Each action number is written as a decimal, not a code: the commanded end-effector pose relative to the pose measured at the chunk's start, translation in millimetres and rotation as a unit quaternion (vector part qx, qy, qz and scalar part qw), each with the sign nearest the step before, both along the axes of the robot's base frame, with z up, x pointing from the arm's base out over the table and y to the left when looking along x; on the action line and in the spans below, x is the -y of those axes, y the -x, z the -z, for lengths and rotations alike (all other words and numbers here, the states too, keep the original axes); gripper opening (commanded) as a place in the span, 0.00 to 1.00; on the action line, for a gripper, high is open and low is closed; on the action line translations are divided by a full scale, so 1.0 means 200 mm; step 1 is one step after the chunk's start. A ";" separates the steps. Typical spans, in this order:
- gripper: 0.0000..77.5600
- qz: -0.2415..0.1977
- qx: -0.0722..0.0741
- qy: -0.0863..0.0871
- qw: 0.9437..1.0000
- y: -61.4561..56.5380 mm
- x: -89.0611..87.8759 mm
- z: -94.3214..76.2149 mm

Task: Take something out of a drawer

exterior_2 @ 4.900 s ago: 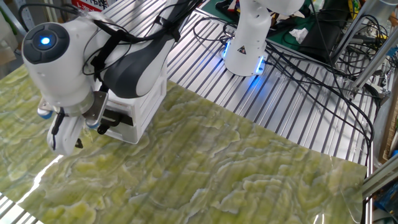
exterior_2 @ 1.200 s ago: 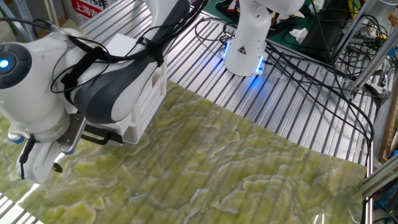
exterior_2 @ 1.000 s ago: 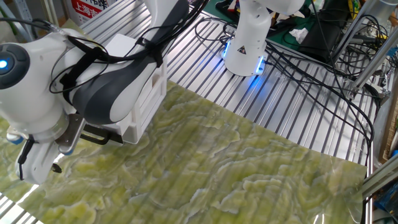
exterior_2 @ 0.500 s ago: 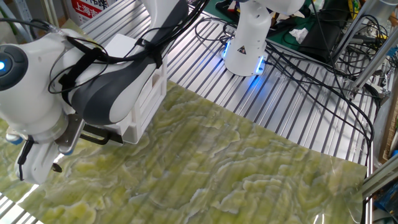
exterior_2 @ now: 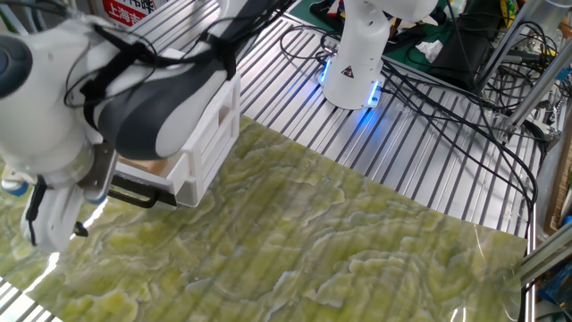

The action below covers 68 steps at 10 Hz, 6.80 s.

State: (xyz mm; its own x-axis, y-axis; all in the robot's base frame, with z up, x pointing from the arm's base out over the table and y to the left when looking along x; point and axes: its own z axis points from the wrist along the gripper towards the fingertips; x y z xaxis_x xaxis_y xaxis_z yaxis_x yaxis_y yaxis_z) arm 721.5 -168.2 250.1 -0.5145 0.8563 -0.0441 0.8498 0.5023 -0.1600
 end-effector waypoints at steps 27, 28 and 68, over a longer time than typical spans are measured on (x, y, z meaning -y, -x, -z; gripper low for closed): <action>1.00 -0.487 -0.049 -0.083 0.868 0.46 0.06 -0.23; 1.00 -0.492 -0.049 -0.083 0.865 0.46 0.07 -0.22; 1.00 -0.508 -0.062 -0.093 0.854 0.60 0.13 0.12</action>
State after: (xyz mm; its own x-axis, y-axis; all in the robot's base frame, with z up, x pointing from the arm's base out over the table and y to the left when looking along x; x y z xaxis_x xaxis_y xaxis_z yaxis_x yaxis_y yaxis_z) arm 601.8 -194.0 224.9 -0.9905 -0.0335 0.1334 -0.0400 0.9981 -0.0460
